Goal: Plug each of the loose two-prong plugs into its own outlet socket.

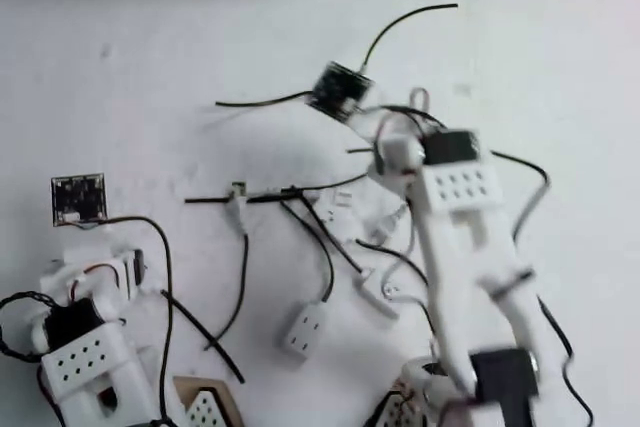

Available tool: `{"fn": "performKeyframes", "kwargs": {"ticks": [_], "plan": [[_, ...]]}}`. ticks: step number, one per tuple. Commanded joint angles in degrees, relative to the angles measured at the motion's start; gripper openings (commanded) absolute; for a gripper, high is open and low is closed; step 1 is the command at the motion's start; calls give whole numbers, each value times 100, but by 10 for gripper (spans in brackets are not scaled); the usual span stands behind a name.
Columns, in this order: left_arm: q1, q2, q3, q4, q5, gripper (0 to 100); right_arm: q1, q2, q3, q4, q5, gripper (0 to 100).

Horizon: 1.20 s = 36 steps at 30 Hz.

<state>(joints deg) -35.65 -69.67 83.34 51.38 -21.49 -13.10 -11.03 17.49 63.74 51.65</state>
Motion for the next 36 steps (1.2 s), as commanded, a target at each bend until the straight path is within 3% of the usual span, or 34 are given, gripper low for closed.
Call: {"fn": "performKeyframes", "kwargs": {"ticks": [1,7,13,18,30,36], "plan": [[48,-66,-35,-114,-44,256,-101,927,-1029,-110,-554,121],[48,-66,-35,-114,-44,256,-57,2070,-2418,558,-1670,365],[48,-66,-35,-114,-44,256,-57,2114,-2971,2105,-2426,319],[48,-66,-35,-114,-44,256,-92,2149,-2752,2774,-2989,259],[40,-66,-35,-114,-44,256,-374,2158,-1055,1473,-4440,238],[40,-66,-35,-114,-44,256,-382,2158,-475,769,-4695,238]]}}
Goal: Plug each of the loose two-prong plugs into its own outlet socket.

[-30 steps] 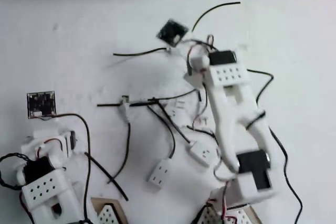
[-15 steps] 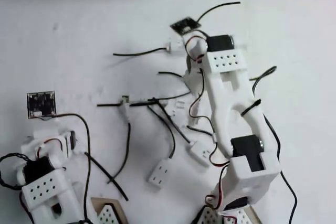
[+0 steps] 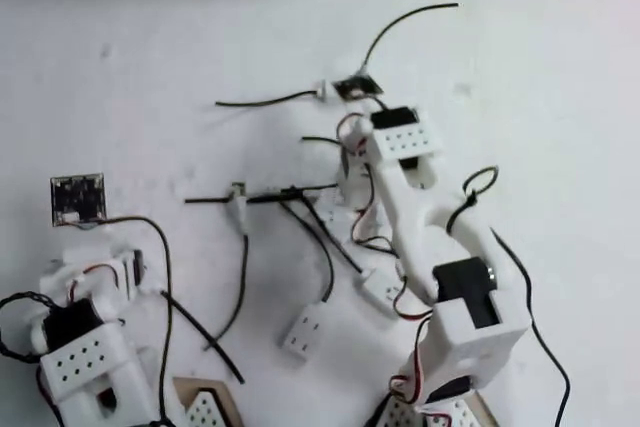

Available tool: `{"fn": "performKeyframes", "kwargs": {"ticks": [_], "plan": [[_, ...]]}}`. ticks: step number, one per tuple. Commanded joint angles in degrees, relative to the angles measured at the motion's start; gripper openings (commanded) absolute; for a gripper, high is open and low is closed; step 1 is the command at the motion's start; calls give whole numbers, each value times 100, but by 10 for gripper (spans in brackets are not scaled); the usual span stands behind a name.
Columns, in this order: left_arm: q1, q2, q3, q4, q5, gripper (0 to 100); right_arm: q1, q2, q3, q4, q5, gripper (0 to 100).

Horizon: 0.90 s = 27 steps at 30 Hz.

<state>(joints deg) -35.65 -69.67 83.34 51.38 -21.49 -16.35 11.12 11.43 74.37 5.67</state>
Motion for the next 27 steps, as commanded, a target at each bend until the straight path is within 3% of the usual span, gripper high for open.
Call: {"fn": "performKeyframes", "kwargs": {"ticks": [1,12,17,23,27], "plan": [[40,-66,-35,-114,-44,256,-57,-57,220,-409,-88,237],[31,-66,-35,-114,-44,256,-66,4,712,-822,-88,236],[22,-66,-35,-114,-44,256,-84,681,492,-804,-88,234],[22,-66,-35,-114,-44,256,-75,1095,-264,-303,-44,117],[22,-66,-35,-114,-44,256,-84,1086,-738,110,-35,109]]}}
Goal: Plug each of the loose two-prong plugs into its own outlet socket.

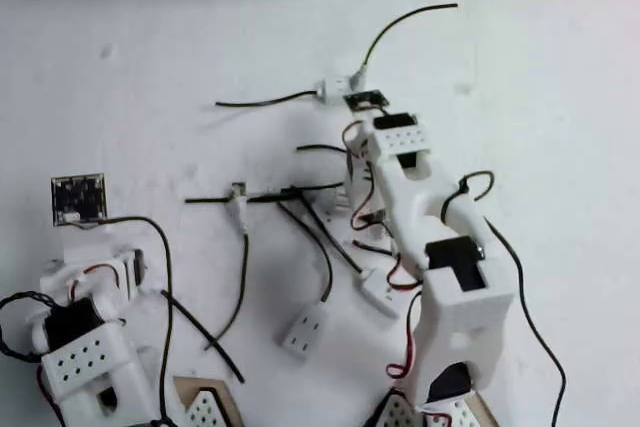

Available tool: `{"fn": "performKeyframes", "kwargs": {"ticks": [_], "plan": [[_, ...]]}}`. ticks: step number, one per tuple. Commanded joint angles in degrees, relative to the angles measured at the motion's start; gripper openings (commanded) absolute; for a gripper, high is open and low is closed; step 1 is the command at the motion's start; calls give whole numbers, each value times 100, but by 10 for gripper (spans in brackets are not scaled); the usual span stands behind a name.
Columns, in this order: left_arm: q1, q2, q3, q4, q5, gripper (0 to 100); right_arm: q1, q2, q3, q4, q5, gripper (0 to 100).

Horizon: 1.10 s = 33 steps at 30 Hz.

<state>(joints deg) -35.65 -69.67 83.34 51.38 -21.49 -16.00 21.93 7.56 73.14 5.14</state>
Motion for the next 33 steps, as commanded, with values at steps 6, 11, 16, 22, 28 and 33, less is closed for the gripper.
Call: {"fn": "performKeyframes", "kwargs": {"ticks": [6,11,16,22,28,33], "plan": [[22,-66,-35,-114,-44,256,-127,31,-527,303,18,105],[22,-66,-35,-114,-44,256,-127,13,-527,286,132,19],[22,-66,-26,-114,-53,256,-92,-22,-527,426,563,20],[22,-66,-26,-114,-53,256,-92,-303,-492,558,571,19],[40,-75,9,-114,-53,256,-92,-1552,-343,963,571,19],[40,-75,53,-229,-53,256,-110,-3081,378,963,571,19]]}}
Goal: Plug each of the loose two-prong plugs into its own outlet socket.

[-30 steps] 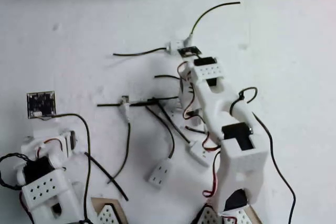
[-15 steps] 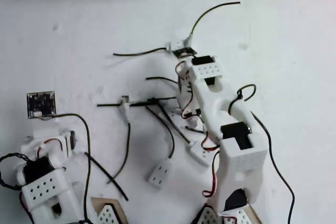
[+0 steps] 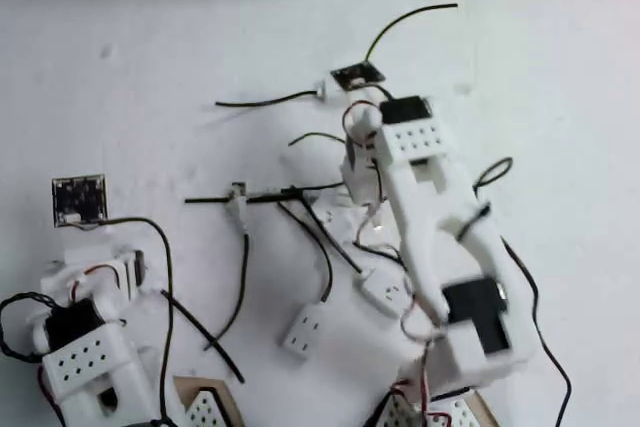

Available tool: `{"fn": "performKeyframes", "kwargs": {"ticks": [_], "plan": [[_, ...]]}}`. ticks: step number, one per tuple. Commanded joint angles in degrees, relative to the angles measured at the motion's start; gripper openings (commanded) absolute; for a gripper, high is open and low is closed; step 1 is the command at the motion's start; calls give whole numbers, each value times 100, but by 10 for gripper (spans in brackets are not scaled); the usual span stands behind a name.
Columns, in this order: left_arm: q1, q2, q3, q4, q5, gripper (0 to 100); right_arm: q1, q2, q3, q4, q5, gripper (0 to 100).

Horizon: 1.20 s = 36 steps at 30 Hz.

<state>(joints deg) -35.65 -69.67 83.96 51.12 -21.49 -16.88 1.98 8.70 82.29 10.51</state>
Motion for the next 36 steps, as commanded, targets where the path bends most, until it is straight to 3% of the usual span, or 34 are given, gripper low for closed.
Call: {"fn": "performKeyframes", "kwargs": {"ticks": [1,7,14,18,25,30,36], "plan": [[40,-75,-9,-202,-53,256,-40,-1429,448,48,26,19],[57,-75,-44,-202,-26,256,-136,-3442,1591,-462,-9,19],[760,-189,-396,-70,35,256,-453,-5420,3437,-2097,-18,19],[1086,-787,-941,325,527,256,-576,-6193,4396,-3081,-360,18],[2193,-2492,-1240,677,1160,256,-664,-6580,4844,-3723,-1705,18],[3134,-3442,-1257,659,1785,255,-989,-6615,4914,-3697,-1793,18],[3644,-3424,-1178,536,2251,255,-1244,-6633,5213,-3723,-1749,18]]}}
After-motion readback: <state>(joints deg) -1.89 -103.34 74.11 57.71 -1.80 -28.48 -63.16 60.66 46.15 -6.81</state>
